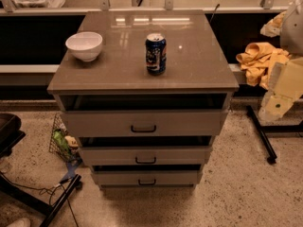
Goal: Open bottom drawer
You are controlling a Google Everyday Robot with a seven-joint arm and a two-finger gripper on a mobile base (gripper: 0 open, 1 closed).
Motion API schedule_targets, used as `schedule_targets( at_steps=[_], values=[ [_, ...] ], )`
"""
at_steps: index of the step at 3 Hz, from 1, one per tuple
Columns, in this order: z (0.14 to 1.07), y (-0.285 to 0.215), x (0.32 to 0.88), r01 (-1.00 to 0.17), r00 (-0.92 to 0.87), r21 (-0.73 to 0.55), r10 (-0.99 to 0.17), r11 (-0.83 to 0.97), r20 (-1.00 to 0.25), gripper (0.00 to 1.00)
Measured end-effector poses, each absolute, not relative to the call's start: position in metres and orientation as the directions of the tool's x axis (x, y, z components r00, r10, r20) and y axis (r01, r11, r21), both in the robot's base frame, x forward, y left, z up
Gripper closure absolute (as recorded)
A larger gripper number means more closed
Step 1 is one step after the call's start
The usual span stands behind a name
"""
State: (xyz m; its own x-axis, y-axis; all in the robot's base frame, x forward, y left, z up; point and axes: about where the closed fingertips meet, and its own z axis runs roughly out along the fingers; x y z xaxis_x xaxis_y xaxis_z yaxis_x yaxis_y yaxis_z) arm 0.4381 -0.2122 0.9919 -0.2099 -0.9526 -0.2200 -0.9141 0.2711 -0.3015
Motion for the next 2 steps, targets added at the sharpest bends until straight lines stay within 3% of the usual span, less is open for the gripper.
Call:
schedule_targets(
  at_steps=[2],
  values=[
    [0.978,-0.211,0.441,-0.905,-0.218,-0.306,-0.940,0.295,-0.261,0.00]
  ],
)
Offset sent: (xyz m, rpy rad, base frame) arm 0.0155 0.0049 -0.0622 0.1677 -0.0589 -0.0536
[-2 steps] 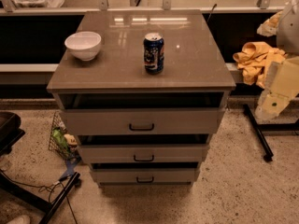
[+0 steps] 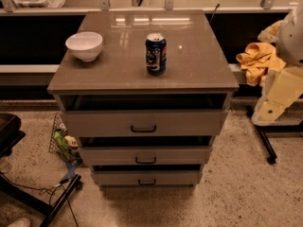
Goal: Open bottom drawer
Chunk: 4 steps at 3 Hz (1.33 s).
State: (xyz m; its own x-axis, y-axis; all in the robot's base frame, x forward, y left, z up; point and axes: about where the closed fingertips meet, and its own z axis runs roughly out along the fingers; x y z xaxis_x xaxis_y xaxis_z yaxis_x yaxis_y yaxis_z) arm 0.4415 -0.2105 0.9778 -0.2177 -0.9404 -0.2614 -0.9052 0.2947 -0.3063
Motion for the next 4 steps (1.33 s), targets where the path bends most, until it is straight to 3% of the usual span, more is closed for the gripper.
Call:
schedule_targets(
  at_steps=[2,3,4],
  values=[
    [0.861,-0.188,0.407,-0.915,-0.183,-0.229,-0.847,0.333,-0.500,0.00],
    [0.760,-0.157,0.386,-0.930,-0.193,-0.110,-0.720,0.351,-0.666,0.00],
    [0.698,-0.141,0.390,-0.910,-0.176,-0.097,-0.590,0.402,-0.788,0.00]
  ],
)
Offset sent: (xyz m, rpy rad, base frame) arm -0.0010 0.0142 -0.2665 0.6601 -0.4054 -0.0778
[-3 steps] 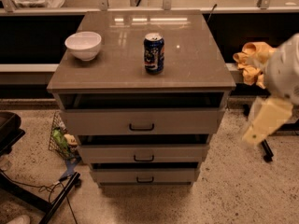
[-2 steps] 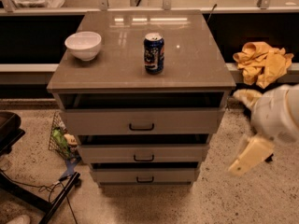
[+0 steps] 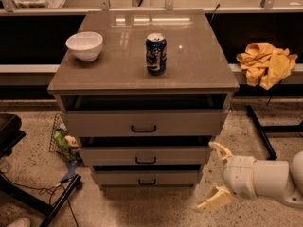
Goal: Open bottom drawer
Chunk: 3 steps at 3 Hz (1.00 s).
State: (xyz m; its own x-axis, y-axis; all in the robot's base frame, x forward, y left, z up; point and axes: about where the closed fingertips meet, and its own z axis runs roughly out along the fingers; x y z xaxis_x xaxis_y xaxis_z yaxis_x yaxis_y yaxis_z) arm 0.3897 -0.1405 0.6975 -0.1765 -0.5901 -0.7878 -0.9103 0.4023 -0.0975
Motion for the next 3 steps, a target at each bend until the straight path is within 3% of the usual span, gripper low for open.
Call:
schedule_targets(
  at_steps=[1,3],
  values=[
    [0.649,-0.144,0.422,-0.869,-0.105,-0.185,-0.538,0.458,-0.837,0.00],
    [0.615,-0.152,0.459,-0.830,-0.105,-0.237,-0.559,0.505,-0.822,0.00]
  ],
)
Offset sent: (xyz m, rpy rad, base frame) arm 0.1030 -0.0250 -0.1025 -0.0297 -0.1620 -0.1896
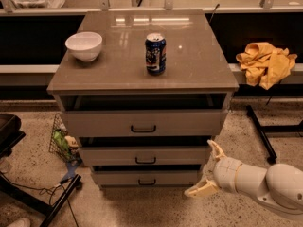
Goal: Open bottom drawer
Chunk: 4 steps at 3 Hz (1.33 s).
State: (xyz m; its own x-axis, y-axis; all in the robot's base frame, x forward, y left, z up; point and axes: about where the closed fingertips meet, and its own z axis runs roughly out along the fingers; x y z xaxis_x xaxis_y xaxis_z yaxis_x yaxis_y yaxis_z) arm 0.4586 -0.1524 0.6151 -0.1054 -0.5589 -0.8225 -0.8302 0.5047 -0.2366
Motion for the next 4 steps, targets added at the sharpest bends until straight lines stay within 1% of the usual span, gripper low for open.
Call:
schedule_targets(
  at_steps=[1,2,3,4],
  values=[
    [0.602,-0.150,0.458,-0.836,-0.111,-0.230,-0.564,0.498,-0.818,0.00],
    [0.563,-0.154,0.453,-0.835,-0.118,-0.230,-0.571,0.500,-0.813,0.00],
    [0.502,-0.160,0.453,-0.828,-0.136,-0.226,-0.573,0.514,-0.808,0.00],
    [0.445,-0.164,0.461,-0.827,-0.163,-0.229,-0.609,0.513,-0.776,0.00]
  ],
)
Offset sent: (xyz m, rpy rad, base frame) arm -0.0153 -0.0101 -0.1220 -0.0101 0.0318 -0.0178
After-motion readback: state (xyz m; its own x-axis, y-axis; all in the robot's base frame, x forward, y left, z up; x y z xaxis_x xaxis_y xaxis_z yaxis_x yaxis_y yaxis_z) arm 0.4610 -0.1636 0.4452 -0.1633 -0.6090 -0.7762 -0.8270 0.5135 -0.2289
